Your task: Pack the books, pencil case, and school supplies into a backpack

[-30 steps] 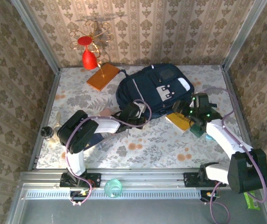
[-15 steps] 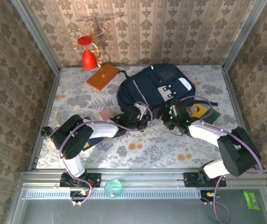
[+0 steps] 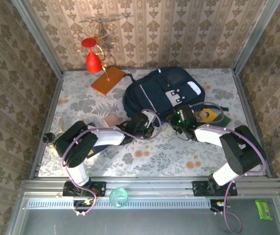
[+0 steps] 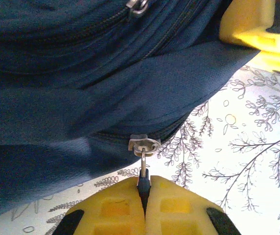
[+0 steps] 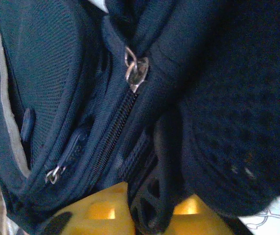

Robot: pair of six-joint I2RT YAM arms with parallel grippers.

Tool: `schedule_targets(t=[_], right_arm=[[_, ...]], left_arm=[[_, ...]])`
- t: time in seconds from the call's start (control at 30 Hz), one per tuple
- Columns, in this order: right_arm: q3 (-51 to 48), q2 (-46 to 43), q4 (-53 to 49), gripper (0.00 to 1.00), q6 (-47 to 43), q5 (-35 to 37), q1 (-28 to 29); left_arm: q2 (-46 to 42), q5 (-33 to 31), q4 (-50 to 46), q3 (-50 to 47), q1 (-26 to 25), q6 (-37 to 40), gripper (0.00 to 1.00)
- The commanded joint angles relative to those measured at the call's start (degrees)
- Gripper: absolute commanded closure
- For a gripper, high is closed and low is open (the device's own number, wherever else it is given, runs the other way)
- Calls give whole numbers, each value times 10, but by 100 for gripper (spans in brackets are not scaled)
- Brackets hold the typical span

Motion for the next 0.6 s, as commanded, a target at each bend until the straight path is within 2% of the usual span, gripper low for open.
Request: schedule_targets(t=[0.0, 0.07, 0.3, 0.47, 0.57], right_arm=[[6, -26, -10, 97, -31, 43, -17], [7, -51, -33, 100, -55, 43, -21], [-3, -141, -108, 100, -124, 39, -56], [25, -137, -158, 100, -196, -16, -109], [69, -111, -206, 100, -248, -45, -127]], left_arm=[[-23, -39, -47, -8, 9, 42, 100], [-28, -46, -62, -8, 20, 53, 100], [-72, -54, -93, -25, 61, 69, 100], [-97, -56, -107, -30, 76, 84, 100], [-98, -30, -112, -25, 71, 81, 100]])
